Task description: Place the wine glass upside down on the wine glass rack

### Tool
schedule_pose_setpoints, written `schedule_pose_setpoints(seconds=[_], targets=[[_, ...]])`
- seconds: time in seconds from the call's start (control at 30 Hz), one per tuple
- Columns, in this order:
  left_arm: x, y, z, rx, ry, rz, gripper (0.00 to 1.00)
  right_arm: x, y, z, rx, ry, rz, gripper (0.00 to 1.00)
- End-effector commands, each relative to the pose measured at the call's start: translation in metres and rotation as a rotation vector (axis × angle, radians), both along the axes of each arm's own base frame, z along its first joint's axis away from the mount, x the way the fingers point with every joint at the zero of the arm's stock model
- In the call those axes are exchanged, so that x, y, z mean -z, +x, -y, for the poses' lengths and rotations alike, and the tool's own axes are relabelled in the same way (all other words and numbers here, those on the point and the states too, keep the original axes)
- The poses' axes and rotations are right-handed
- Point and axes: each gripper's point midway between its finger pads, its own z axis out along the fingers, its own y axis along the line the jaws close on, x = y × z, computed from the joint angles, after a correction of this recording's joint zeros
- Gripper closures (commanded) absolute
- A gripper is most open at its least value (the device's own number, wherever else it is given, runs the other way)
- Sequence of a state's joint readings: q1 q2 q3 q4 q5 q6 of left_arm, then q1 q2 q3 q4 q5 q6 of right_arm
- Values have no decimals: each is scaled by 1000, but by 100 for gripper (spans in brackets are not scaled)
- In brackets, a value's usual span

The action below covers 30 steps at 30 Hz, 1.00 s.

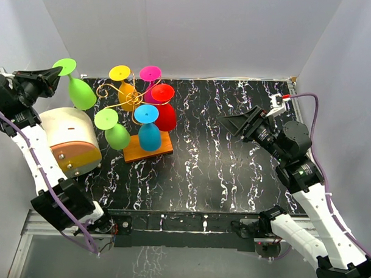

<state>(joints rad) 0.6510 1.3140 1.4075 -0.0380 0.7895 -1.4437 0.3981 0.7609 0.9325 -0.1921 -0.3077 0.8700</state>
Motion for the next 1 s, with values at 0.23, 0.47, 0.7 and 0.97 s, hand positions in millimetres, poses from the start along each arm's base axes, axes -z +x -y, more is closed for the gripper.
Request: schedule_pose_setpoints(seconds=[0.23,0.47,0.7,0.97], targets=[[15,-36,45,123,-44,-103,100,-10,0,-3,-16,14,63,28],[26,-47,67,173,-16,-143,100,-8,0,-4,-25,10,55,28],[35,-51,78,190,-4,-191,100,-6,0,-3,-19,9,53,28],[46,-54,98,221,55,-230,100,-5,2,-4,-21,9,53,28]])
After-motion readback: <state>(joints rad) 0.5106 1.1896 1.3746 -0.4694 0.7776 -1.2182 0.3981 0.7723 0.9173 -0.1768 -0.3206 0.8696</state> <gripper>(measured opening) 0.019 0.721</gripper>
